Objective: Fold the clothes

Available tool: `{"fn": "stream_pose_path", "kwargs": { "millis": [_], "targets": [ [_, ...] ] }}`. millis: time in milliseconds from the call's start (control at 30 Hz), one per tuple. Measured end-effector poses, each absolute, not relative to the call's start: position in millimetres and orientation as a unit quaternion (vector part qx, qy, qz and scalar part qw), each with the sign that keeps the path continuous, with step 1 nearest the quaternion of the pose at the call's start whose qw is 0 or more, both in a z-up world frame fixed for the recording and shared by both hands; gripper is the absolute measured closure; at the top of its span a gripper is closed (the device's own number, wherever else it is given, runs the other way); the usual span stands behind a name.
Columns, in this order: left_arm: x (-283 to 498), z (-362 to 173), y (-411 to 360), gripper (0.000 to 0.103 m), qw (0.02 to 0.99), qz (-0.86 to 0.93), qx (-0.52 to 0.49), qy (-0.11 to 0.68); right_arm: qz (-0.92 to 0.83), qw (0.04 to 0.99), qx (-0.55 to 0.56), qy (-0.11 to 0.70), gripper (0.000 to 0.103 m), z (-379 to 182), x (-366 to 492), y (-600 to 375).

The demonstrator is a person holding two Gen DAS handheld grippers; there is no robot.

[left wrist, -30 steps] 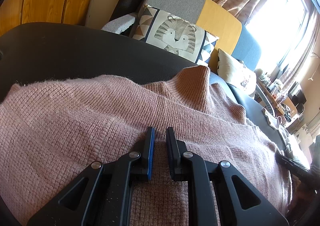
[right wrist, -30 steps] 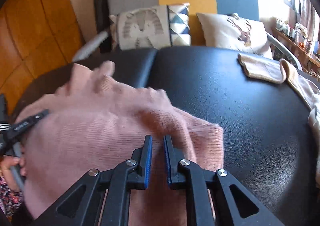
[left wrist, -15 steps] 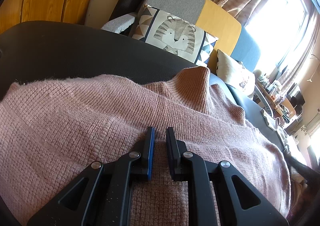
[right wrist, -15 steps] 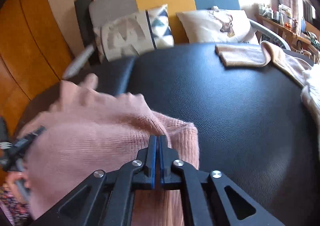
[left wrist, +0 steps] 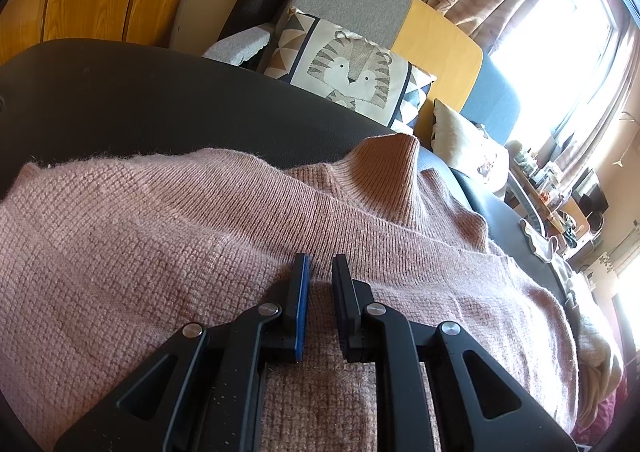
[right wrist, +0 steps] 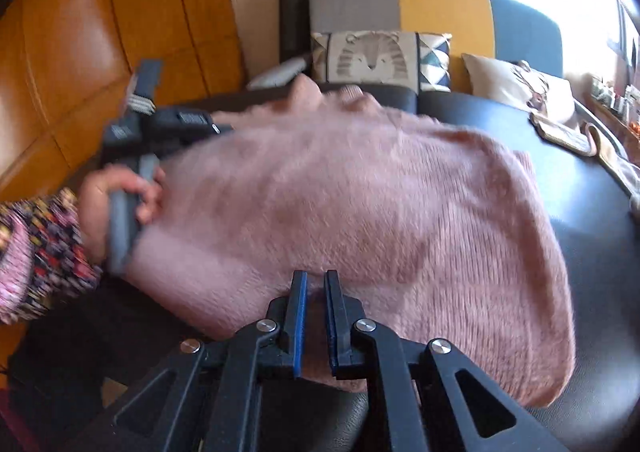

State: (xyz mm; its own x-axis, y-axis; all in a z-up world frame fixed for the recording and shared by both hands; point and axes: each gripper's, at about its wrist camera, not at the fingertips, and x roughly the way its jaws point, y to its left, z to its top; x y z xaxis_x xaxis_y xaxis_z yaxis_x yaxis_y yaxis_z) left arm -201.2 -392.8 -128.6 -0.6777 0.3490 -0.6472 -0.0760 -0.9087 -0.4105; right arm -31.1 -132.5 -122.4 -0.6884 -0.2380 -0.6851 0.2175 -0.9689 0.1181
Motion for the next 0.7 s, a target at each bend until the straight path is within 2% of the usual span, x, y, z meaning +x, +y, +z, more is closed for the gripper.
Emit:
{"fn": "stream_pose_path", "kwargs": {
  "millis": [167,233,700],
  "targets": [
    [-201,-129,-393,0.088,0.12,0.898,-0.383,-0.18,-0.923,0.072,0.378,-0.026,0.098,-125,-23,-96],
    [-201,-130,-393,0.088,0.122,0.898,-0.382,-0.18,-0.925,0.057,0.374,-0.042,0.103,-124,-17,-79],
    [-202,-132,-393,0.088,0.122,0.898,-0.382,-0.179,-0.926,-0.004,0.359,-0.12,0.103,-114,8,-21]
  ]
}}
